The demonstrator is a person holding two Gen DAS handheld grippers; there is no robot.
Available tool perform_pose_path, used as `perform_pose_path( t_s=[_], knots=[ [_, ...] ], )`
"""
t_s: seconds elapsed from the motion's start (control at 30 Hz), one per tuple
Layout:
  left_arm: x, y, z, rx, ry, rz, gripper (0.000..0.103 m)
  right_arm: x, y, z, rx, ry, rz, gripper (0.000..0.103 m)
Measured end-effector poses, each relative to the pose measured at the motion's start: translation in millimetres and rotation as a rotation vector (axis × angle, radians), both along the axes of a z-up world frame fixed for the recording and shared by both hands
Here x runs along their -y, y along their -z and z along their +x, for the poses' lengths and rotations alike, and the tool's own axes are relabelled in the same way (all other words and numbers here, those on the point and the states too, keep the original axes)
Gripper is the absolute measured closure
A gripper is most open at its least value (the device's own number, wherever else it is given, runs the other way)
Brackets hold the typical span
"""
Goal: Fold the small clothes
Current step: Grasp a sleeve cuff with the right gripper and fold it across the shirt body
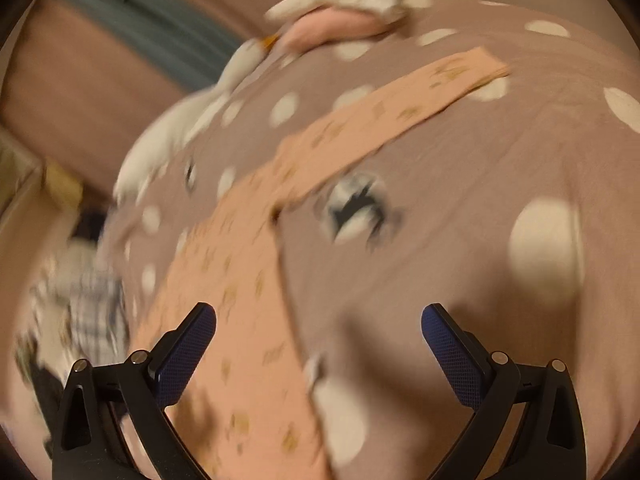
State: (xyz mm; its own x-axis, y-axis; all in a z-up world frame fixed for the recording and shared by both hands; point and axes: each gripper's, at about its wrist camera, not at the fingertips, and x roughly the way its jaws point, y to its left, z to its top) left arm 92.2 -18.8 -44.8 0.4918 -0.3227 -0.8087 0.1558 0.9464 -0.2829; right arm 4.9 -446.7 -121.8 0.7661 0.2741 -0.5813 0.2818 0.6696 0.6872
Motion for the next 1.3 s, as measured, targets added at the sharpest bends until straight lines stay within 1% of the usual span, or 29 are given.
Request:
perform_pose_path(
  t_s=[0.03, 0.07, 0.1, 0.13, 0.17, 0.23, 0.27, 0.33, 0.37, 0.43, 0.53, 0.57, 0.67, 0.7, 0.73, 0.77, 0.83, 0.87, 0.93, 1.03, 1.07, 1.17, 1.23, 1.27, 1.3],
  knots=[
    [8, -10, 6, 0.029, 0.017, -0.018, 0.000, 22, 2, 6, 0.002, 0.053, 0.028, 0.000],
    [13, -15, 10, 0.044, 0.027, -0.028, 0.000, 33, 4, 10, 0.006, 0.076, 0.041, 0.000],
    [20, -22, 16, 0.058, 0.041, -0.044, 0.000, 52, 7, 16, 0.013, 0.124, 0.067, 0.000],
    [26, -25, 22, 0.068, 0.054, -0.055, 0.000, 71, 10, 21, 0.009, 0.175, 0.093, 0.001],
    [31, -27, 28, 0.074, 0.066, -0.063, 0.000, 80, 14, 25, 0.004, 0.195, 0.111, 0.002],
    [41, -29, 39, 0.090, 0.085, -0.076, 0.000, 108, 25, 36, -0.016, 0.258, 0.164, 0.010],
    [44, -28, 45, 0.094, 0.088, -0.077, 0.000, 115, 30, 41, -0.023, 0.275, 0.181, 0.011],
    [51, -25, 56, 0.094, 0.090, -0.072, 0.000, 133, 40, 47, -0.025, 0.326, 0.235, 0.022],
    [55, -23, 62, 0.094, 0.091, -0.067, 0.000, 135, 44, 48, -0.017, 0.338, 0.254, 0.024],
    [62, -18, 74, 0.094, 0.091, -0.061, 0.000, 145, 52, 52, 0.038, 0.371, 0.311, 0.032],
    [69, -11, 87, 0.079, 0.085, -0.057, 0.000, 149, 56, 62, 0.082, 0.401, 0.325, 0.040],
    [70, -7, 91, 0.068, 0.079, -0.055, 0.000, 149, 57, 66, 0.087, 0.403, 0.320, 0.041],
    [69, 8, 97, 0.024, 0.064, -0.058, 0.000, 151, 61, 80, 0.086, 0.417, 0.311, 0.052],
    [68, 14, 99, 0.007, 0.059, -0.053, 0.000, 152, 62, 83, 0.076, 0.420, 0.305, 0.058],
    [67, 19, 100, -0.005, 0.054, -0.044, 0.000, 153, 64, 87, 0.065, 0.424, 0.298, 0.061],
    [67, 23, 100, -0.013, 0.046, -0.034, 0.000, 159, 68, 94, 0.059, 0.426, 0.292, 0.068],
    [60, 30, 102, -0.025, 0.026, -0.011, 0.001, 160, 66, 100, 0.030, 0.429, 0.253, 0.083],
    [57, 32, 102, -0.028, 0.015, -0.007, 0.001, 159, 64, 104, 0.014, 0.428, 0.226, 0.087],
    [45, 37, 104, -0.040, -0.018, -0.012, 0.001, 151, 51, 110, -0.011, 0.404, 0.126, 0.095],
    [29, 40, 111, -0.051, -0.056, -0.037, 0.001, 124, 13, 115, 0.031, 0.317, -0.038, 0.096],
    [26, 40, 112, -0.056, -0.060, -0.051, 0.001, 114, 3, 117, 0.042, 0.288, -0.076, 0.096],
    [15, 39, 116, -0.079, -0.072, -0.111, 0.001, 72, -39, 130, 0.066, 0.188, -0.237, 0.096],
    [5, 34, 114, -0.069, -0.084, -0.128, 0.001, 45, -61, 141, 0.084, 0.127, -0.321, 0.096],
    [1, 32, 112, -0.061, -0.089, -0.129, 0.001, 22, -77, 147, 0.097, 0.084, -0.381, 0.096],
    [-4, 29, 111, -0.054, -0.094, -0.130, 0.001, 7, -86, 152, 0.106, 0.055, -0.418, 0.096]
  ],
)
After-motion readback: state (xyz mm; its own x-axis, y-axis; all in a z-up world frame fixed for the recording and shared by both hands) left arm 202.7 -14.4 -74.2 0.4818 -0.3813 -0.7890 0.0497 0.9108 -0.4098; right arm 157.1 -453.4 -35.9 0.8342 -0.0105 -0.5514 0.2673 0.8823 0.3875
